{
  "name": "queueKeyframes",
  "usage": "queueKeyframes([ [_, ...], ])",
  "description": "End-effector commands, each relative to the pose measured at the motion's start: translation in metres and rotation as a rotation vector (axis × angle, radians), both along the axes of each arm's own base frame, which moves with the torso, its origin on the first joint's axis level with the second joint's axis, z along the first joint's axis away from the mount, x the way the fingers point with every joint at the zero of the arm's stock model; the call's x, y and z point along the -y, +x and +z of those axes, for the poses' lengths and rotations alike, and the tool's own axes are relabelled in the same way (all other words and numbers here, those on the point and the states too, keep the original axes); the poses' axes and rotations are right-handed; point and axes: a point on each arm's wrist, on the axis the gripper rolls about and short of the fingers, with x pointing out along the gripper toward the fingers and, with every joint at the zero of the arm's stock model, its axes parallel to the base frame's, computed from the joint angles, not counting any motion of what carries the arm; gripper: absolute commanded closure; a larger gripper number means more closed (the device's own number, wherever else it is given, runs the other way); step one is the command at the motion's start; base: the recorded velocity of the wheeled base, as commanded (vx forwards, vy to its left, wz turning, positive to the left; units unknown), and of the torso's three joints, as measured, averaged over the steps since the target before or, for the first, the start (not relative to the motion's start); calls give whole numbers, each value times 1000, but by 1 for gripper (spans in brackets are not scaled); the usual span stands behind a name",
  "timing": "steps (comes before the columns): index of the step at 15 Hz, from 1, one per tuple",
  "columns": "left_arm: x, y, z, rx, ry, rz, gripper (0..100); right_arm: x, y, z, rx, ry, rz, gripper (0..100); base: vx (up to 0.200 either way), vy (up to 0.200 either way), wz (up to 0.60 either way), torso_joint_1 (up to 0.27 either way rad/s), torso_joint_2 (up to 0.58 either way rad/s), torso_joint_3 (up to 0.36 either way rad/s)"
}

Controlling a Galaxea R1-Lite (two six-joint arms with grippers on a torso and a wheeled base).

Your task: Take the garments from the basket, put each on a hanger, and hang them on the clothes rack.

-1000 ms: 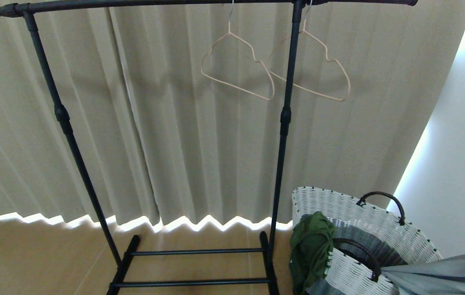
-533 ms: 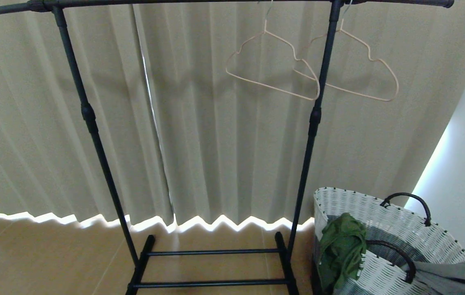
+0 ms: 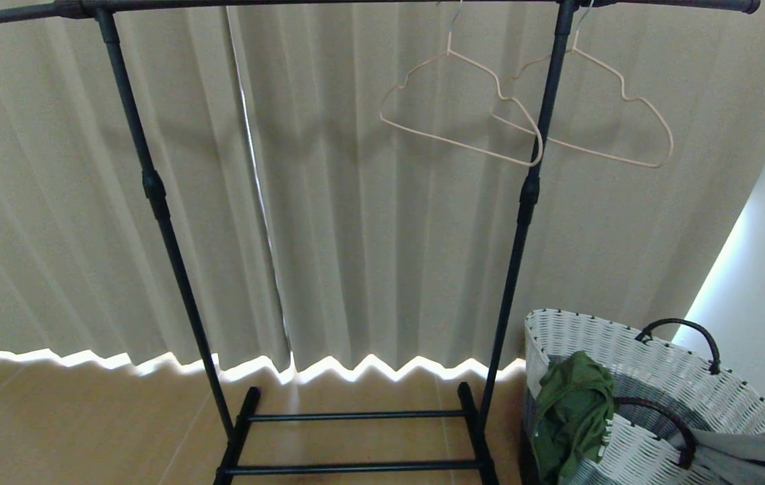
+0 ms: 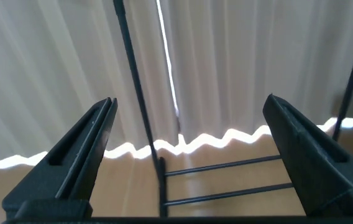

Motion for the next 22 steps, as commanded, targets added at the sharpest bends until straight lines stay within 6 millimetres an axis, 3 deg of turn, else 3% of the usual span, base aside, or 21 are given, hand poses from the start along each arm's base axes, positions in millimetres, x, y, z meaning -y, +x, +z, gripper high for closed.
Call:
queueKeyframes([
  [1, 0, 0, 0, -2, -4, -3, 0, -1, 4, 10, -8, 3, 44, 100, 0, 0, 0, 0, 0, 0],
  [6, 2, -2, 8, 48, -2, -77, 0, -11, 33, 60, 9, 17, 195, 100, 0, 0, 0, 0, 0, 0],
  [8, 3, -9, 32, 107, 9, -151, 0, -15, 42, 77, 42, 39, 229, 100, 0, 0, 0, 0, 0, 0],
  [9, 4, -7, 62, 112, 18, -215, 0, -21, 49, 93, 76, 86, 262, 100, 0, 0, 0, 0, 0, 0],
  [10, 4, -5, 72, 112, 21, -227, 0, -23, 53, 100, 87, 104, 277, 100, 0, 0, 0, 0, 0, 0],
  [11, 5, 7, 103, 77, 26, -257, 0, -31, 63, 116, 105, 162, 317, 100, 0, 0, 0, 0, 0, 0],
  [13, 6, 29, 123, 13, 27, -293, 0, -42, 76, 126, 93, 259, 347, 100, 0, 0, 0, 0, 0, 0],
  [14, 8, 57, 137, -45, 26, -327, 0, -54, 85, 134, 80, 360, 373, 100, 0, 0, 0, 0, 0, 0],
  [16, 16, 90, 142, -97, 22, -422, 0, -62, 90, 142, 75, 451, 385, 100, 0, 0, 0, 0, 0, 0],
  [18, 31, 113, 143, -135, 29, -541, 0, -66, 92, 150, 86, 474, 402, 100, 0, 0, 0, 0, 0, 0],
  [19, 53, 130, 147, -157, 36, -645, 0, -70, 94, 153, 87, 476, 423, 100, 0, 0, 0, 0, 0, 0],
  [20, 53, 130, 147, -157, 36, -645, 0, -70, 94, 153, 87, 476, 423, 100, 0, 0, 0, 0, 0, 0],
  [21, 99, 148, 144, -232, 27, -678, 0, -74, 92, 162, 108, 487, 457, 100, 0, 0, 0, 0, 0, 0],
  [22, 127, 151, 138, -287, 8, -723, 0, -74, 92, 163, 109, 493, 458, 100, 0, 0, 0, 0, 0, 0],
])
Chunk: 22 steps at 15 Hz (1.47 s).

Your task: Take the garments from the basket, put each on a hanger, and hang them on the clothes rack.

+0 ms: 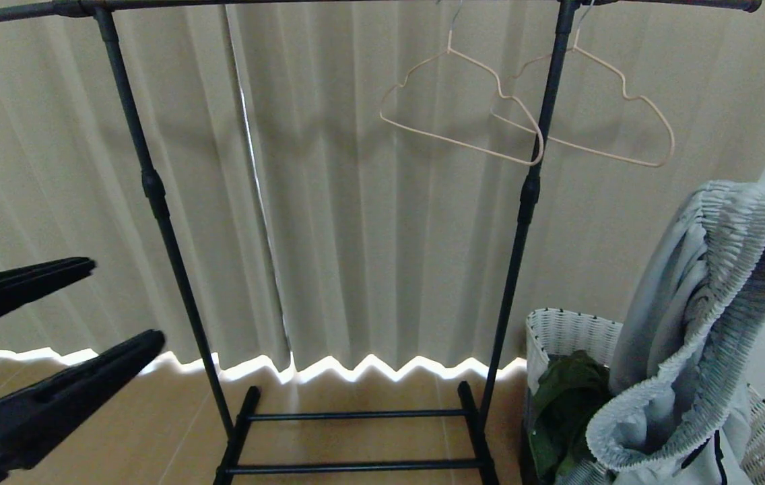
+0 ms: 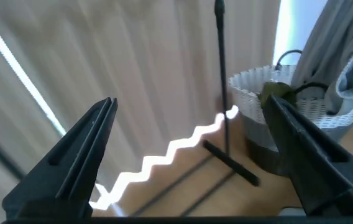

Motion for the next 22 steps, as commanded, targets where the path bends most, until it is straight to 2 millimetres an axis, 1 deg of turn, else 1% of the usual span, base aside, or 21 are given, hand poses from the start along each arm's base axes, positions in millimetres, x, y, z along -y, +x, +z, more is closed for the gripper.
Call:
queueKeyframes([
  [1, 90, 33, -21, -198, 70, -163, 0, -3, 2, 3, 1, 13, 13, 100, 0, 0, 0, 0, 0, 0],
  [2, 103, 35, -28, -225, 97, -193, 0, -4, 3, 3, -9, 23, 23, 100, 0, 0, 0, 0, 0, 0],
  [4, 138, 39, -36, -265, 114, -271, 0, -7, 5, 7, -10, 47, 82, 100, 0, 0, 0, 0, 0, 0],
  [7, 203, 36, -37, -348, 17, -375, 0, -6, 4, 11, -2, 61, 86, 100, 0, 0, 0, 0, 0, 0],
  [8, 225, 38, -42, -380, 2, -392, 0, -6, 3, 12, 7, 67, 86, 100, 0, 0, 0, 0, 0, 0],
  [9, 244, 40, -52, -407, -4, -391, 0, -6, 3, 13, 19, 73, 89, 100, 0, 0, 0, 0, 0, 0],
  [10, 260, 43, -65, -425, 3, -373, 0, -8, 2, 15, 33, 81, 105, 100, 0, 0, 0, 0, 0, 0],
  [12, 281, 50, -80, -424, 0, -350, 0, -11, -1, 17, 47, 92, 133, 100, 0, 0, 0, 0, 0, 0],
  [14, 292, 58, -83, -424, -12, -343, 0, -9, -5, 19, 60, 98, 136, 100, 0, 0, 0, 0, 0, 0],
  [15, 294, 60, -84, -426, -17, -338, 0, -9, -5, 19, 61, 99, 136, 100, 0, 0, 0, 0, 0, 0],
  [16, 298, 70, -84, -429, -44, -294, 0, -7, -9, 20, 71, 104, 137, 100, 0, 0, 0, 0, 0, 0],
  [18, 298, 85, -85, -432, -66, -259, 0, -5, -12, 21, 77, 107, 140, 100, 0, 0, 0, 0, 0, 0],
  [19, 299, 89, -89, -437, -68, -247, 0, -5, -12, 21, 77, 107, 140, 100, 0, 0, 0, 0, 0, 0],
  [20, 297, 98, -96, -444, -80, -224, 0, -4, -14, 22, 83, 110, 140, 100, 0, 0, 0, 0, 0, 0],
  [21, 296, 102, -100, -449, -80, -211, 0, -4, -14, 22, 86, 111, 140, 100, 0, 0, 0, 0, 0, 0],
  [22, 295, 102, -105, -464, -72, -205, 0, -4, -15, 23, 90, 113, 137, 100, 0, 0, 0, 0, 0, 0],
])
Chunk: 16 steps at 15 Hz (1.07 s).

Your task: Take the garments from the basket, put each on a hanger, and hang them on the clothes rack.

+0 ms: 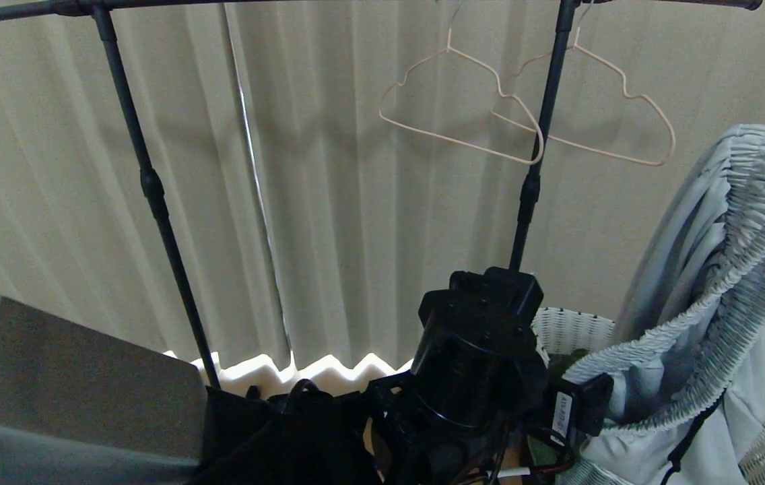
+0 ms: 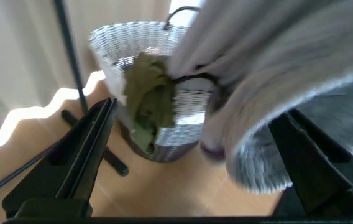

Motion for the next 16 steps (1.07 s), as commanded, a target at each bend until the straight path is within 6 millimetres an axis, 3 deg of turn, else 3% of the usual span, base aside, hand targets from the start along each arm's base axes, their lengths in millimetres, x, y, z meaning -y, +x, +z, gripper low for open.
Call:
queueKeyframes([
  [1, -2, 2, -13, -21, 34, 8, 0, 2, -3, 3, 13, 8, -1, 100, 0, 0, 0, 0, 0, 0],
  [5, -9, -3, -15, -28, 49, 6, 0, 2, -3, 3, 12, 7, -4, 100, 0, 0, 0, 0, 0, 0],
  [6, -11, -4, -10, -20, 38, 4, 100, 2, -3, 3, 13, 5, -5, 100, 0, 0, 0, 0, 0, 0],
  [10, -40, -31, 12, 53, -1, -12, 100, 2, -2, 2, 9, 3, -17, 100, 0, 0, 0, 0, 0, 0],
  [13, -95, -50, 53, 166, -59, 6, 100, 0, 3, 0, -1, -5, -17, 100, 0, 0, 0, 0, 0, 0],
  [16, -146, -63, 96, 263, -94, 60, 100, 0, 3, 11, 30, 13, -13, 100, 0, 0, 0, 0, 0, 0],
])
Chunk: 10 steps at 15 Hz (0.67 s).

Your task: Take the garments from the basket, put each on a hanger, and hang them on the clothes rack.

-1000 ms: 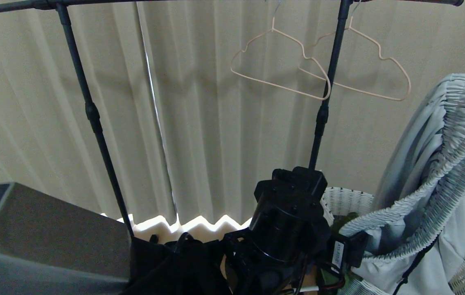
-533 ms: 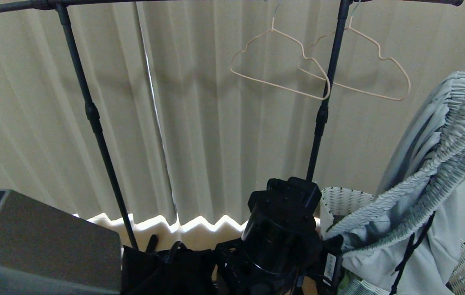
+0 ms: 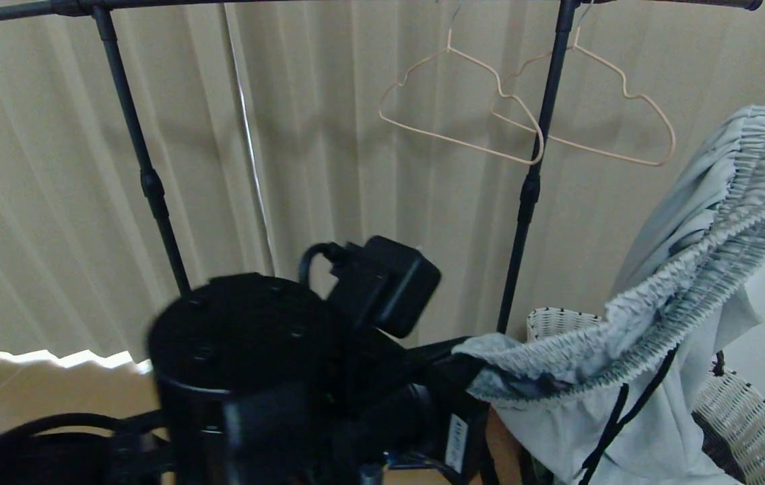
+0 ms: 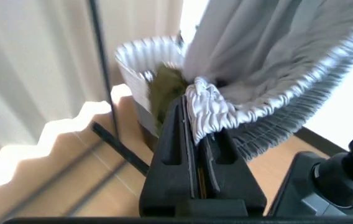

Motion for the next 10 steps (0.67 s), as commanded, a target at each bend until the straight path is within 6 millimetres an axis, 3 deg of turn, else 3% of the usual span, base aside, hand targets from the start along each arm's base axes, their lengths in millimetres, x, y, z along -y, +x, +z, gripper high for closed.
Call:
queueKeyframes([
  [1, -66, -18, 57, 111, -94, 71, 100, -2, 4, 10, 23, 13, 4, 100, 0, 0, 0, 0, 0, 0],
  [4, -95, -18, 90, 179, -104, 144, 100, -7, 11, 25, 54, 31, 7, 100, 0, 0, 0, 0, 0, 0],
  [9, -118, -31, 153, 306, -173, 171, 100, -20, 32, 61, 171, 97, 14, 100, 0, 0, 0, 0, 0, 0],
  [10, -119, -32, 157, 316, -176, 174, 100, -20, 33, 63, 179, 102, 14, 100, 0, 0, 0, 0, 0, 0],
])
